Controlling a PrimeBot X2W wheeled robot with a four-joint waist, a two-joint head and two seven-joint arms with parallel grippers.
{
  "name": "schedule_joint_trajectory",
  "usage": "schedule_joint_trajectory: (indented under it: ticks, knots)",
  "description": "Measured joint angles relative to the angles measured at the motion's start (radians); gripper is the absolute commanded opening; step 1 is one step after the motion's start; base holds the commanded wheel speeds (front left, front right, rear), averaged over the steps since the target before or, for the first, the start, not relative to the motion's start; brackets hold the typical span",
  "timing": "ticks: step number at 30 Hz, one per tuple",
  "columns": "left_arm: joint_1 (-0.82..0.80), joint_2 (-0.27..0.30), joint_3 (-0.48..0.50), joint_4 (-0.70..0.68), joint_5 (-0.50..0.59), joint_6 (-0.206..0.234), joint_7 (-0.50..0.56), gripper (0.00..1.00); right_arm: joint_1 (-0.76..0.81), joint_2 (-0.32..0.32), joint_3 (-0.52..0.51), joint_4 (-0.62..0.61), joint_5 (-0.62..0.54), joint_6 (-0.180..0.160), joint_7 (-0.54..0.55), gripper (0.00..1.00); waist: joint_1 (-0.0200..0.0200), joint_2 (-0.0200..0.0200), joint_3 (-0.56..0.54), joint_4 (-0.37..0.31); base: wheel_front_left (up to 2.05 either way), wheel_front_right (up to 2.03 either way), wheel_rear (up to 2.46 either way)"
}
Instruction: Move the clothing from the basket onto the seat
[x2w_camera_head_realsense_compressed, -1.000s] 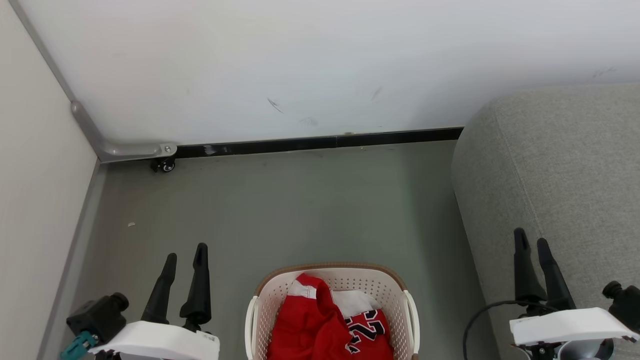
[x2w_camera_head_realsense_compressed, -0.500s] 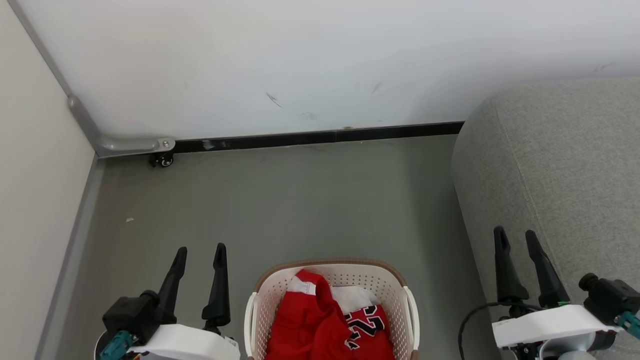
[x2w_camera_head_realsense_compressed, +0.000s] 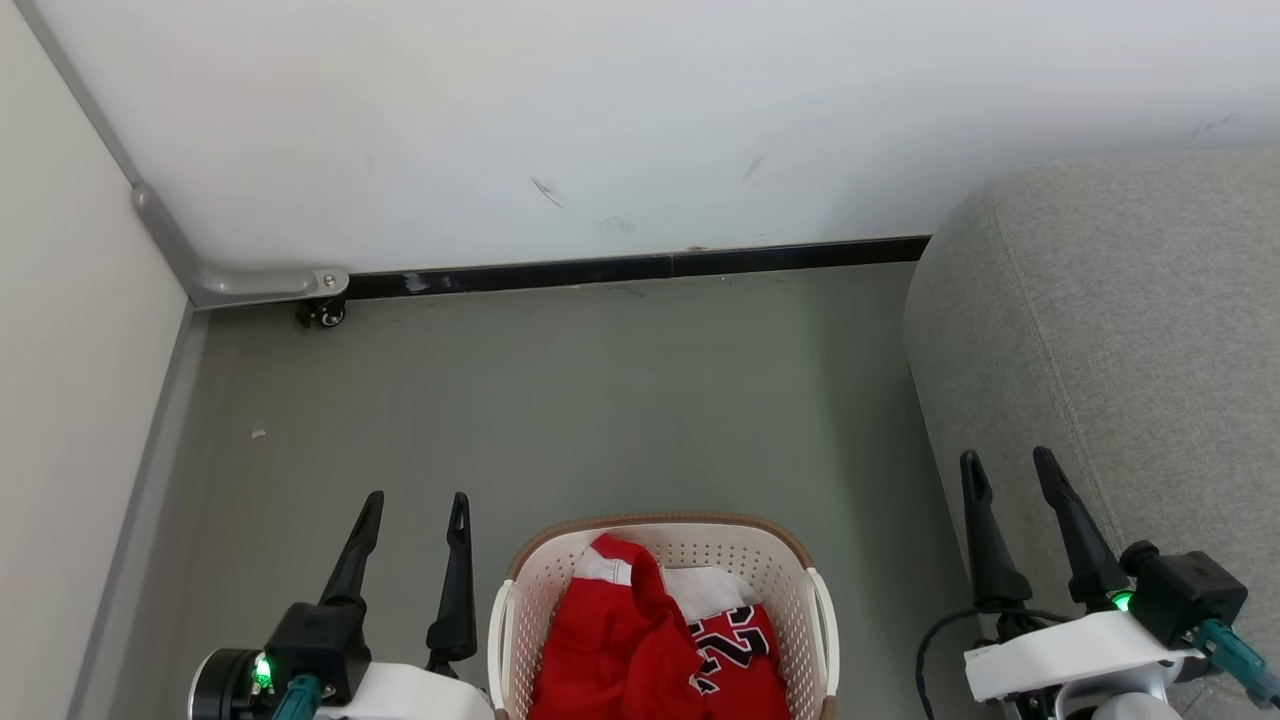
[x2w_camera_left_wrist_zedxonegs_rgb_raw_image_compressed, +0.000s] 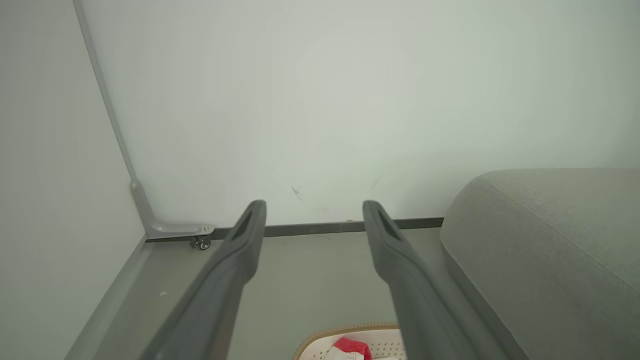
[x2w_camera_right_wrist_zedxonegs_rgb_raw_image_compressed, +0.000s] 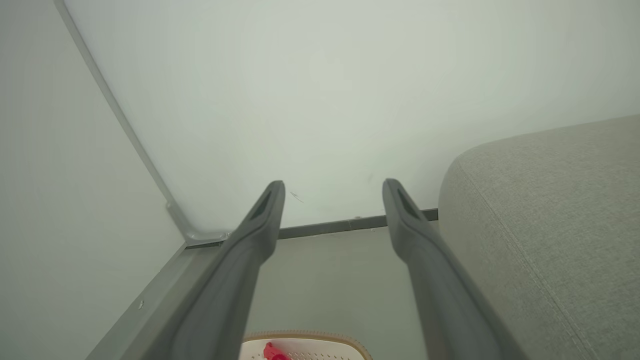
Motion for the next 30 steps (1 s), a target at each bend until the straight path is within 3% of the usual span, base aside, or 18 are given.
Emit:
schedule_joint_trajectory:
  ticks: [5, 30]
  knots:
    - [0.0, 0.001, -0.002, 0.005, 0.049, 0.01, -0.015, 1.0, 0.0, 0.0, 0.002, 0.009, -0.051, 0.0, -0.014, 1.0, -0.0001, 0.0, 0.001, -0.001, 0.0, 0.0, 0.0]
    - [-0.001, 0.001, 0.013, 0.023, 0.022, 0.021, -0.015, 1.0, 0.001, -0.001, -0.002, 0.025, -0.049, 0.0, -0.014, 1.0, -0.0003, 0.0, -0.019, -0.003, 0.0, 0.0, 0.0]
